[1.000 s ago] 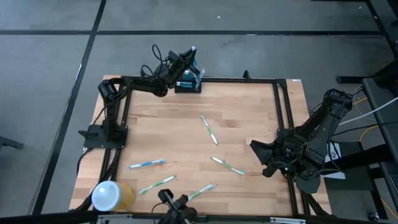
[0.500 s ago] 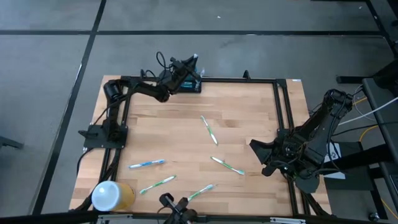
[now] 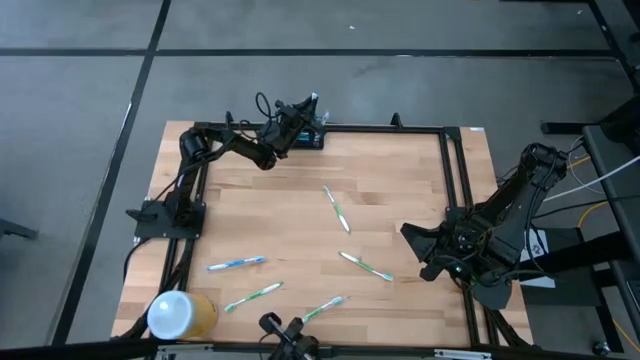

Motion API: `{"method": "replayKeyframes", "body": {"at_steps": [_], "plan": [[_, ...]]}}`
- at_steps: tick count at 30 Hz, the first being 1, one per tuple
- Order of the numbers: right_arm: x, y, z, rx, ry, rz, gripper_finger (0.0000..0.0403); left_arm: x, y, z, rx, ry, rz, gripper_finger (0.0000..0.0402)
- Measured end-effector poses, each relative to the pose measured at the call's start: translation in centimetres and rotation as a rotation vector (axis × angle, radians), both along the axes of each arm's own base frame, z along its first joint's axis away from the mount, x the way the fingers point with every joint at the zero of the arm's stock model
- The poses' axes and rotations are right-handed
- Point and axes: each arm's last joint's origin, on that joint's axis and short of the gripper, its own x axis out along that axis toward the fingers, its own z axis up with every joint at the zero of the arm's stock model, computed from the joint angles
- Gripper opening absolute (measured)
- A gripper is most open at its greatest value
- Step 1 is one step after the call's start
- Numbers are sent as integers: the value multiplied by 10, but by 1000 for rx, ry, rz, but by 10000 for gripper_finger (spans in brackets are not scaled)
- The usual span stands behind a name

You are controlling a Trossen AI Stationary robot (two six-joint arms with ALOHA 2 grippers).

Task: Pick & Place toothbrushing station
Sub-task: Put the blue toothbrush into the wire organizer

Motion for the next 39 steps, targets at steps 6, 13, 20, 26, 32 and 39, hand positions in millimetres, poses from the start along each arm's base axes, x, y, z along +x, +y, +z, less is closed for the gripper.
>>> {"method": "replayKeyframes", "body": {"at_steps": [6, 13, 20, 26, 32, 39], "plan": [[0, 0, 0, -1, 0, 0, 120, 3, -5, 0, 14, 20, 27, 69], [0, 0, 0, -7, 4, 1, 120, 3, -7, 1, 3, 14, 81, 125], [-1, 1, 0, -7, 5, 7, 120, 11, -23, 4, 66, 65, 103, 142], [-1, 1, -1, -11, 11, 14, 120, 23, -60, 20, 64, 75, 163, 141], [-1, 1, -1, -15, 20, 29, 120, 34, -112, 54, 66, 315, 172, 138], [0, 3, -2, -1, 42, 91, 121, -1, -182, 94, -173, 628, 7, 130]]}}
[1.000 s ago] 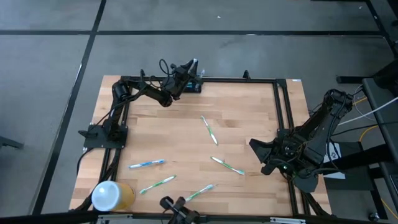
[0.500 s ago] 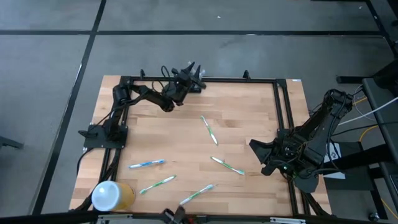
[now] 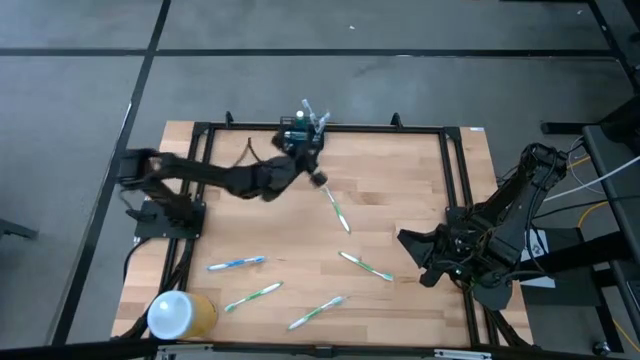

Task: Pick & Place toothbrushing station
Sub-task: Put the blue toothbrush into the wire organizer

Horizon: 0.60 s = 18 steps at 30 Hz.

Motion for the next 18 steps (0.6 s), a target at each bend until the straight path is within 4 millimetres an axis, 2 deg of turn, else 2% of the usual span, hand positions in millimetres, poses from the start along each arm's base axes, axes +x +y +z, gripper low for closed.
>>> {"method": "replayKeyframes", "body": {"at_steps": [4, 9, 13, 18], "plan": [[0, 1, -1, 8, 13, 38, 121, -46, -37, 10, -289, 95, -154, 122], [1, 3, -1, 19, 29, 85, 121, -99, -78, 8, -680, 291, -303, 115], [1, 5, 2, 24, 33, 123, 121, -121, -112, 1, -892, 443, -408, 114], [2, 7, 8, 8, 22, 140, 120, -136, -147, -10, -954, 563, -427, 115]]}}
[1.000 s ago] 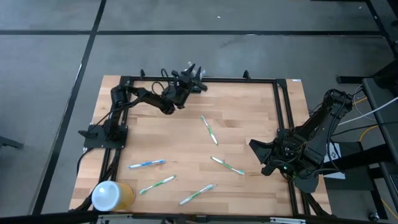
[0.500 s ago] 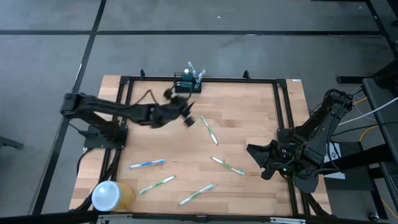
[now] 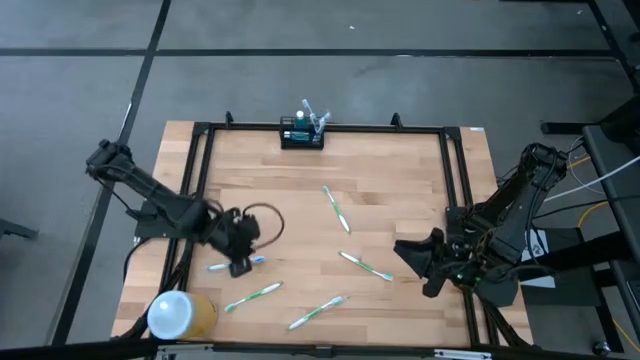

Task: Pick & Place toothbrushing station
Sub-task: Put the blue toothbrush into the wire organizer

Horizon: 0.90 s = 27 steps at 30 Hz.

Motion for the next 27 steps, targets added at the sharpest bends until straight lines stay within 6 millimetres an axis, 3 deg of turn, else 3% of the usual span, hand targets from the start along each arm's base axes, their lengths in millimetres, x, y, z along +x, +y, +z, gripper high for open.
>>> {"method": "replayKeyframes", "body": {"at_steps": [7, 14, 22, 27], "plan": [[0, 1, 4, -7, -11, 1, 120, 13, -28, -36, 125, 81, 37, 142], [0, 1, 5, 1, -16, 3, 120, 36, -50, -78, 184, 122, -72, 165], [0, 1, 6, 14, -25, -3, 120, 32, -48, -120, 189, 202, -39, 159], [0, 2, 7, 35, -37, -3, 120, 27, -40, -131, 159, 194, 3, 139]]}}
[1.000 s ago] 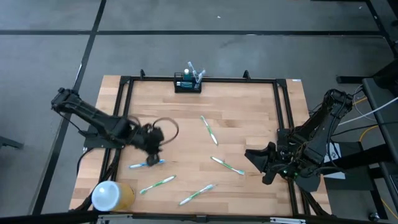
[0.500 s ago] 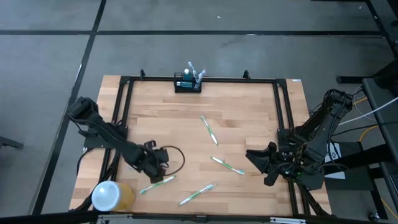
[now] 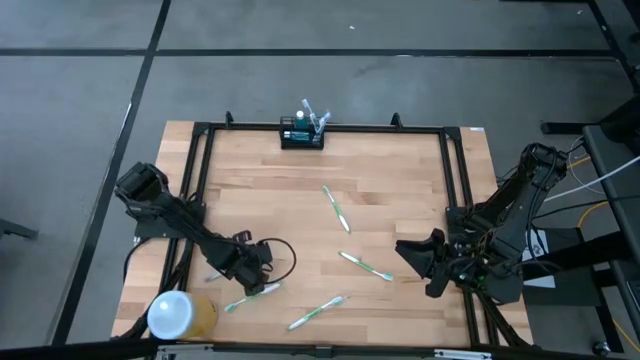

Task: Pick & Place toothbrushing station
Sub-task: Put the blue toothbrush into the wire organizer

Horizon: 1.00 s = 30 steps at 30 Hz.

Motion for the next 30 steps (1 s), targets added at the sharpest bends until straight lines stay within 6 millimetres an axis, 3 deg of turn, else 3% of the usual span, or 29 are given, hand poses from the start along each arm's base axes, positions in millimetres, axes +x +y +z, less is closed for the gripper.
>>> {"method": "replayKeyframes", "body": {"at_steps": [5, 11, 14, 22, 30], "plan": [[0, 0, 0, 1, -4, -19, 120, 2, 1, -2, -8, -17, 8, 100], [0, -1, 1, -3, -8, -44, 120, 6, 3, 2, -14, -66, 8, 10], [0, -1, 1, -2, -8, -45, 120, 6, 7, 12, 6, -123, 33, 2], [0, -1, 1, -7, -8, -53, 120, 4, 22, 65, 4, -303, 25, 2], [-1, -2, 1, -26, -5, -78, 120, 1, 41, 73, 45, -290, 84, 1]]}}
